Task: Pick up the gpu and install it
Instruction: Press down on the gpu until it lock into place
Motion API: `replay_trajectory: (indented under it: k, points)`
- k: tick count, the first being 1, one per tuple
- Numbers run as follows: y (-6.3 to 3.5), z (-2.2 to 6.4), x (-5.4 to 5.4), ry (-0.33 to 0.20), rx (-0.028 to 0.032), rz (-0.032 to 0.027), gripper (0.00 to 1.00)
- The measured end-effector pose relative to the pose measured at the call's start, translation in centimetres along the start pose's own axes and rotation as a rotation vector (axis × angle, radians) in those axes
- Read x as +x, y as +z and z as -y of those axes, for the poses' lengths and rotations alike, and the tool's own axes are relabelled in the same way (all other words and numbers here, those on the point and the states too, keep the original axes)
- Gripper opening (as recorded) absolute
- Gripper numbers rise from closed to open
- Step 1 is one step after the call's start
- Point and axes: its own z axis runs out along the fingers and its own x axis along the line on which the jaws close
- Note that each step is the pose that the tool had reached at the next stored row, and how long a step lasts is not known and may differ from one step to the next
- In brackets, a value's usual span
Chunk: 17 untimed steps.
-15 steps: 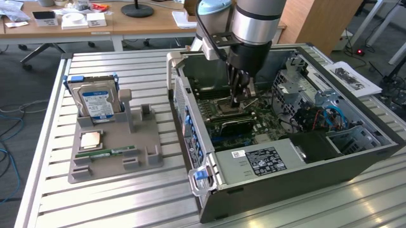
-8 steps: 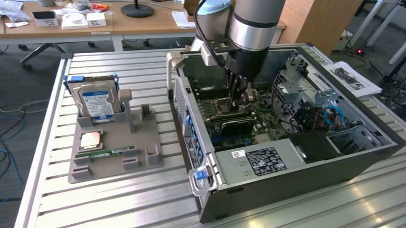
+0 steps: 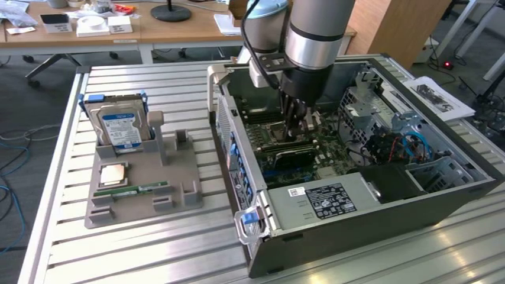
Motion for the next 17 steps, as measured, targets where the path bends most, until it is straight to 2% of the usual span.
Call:
replay_trajectory:
  k: [6,13,17]
  points:
    - [0.48,-0.4,0.0,0.0,-0.0001,0.0,0.11]
    - [1.63,-0.6,0.0,0.0,-0.0001,0.0001,0.11]
    - [1.74,-0.6,0.0,0.0,-0.0004,-0.0003,0.11]
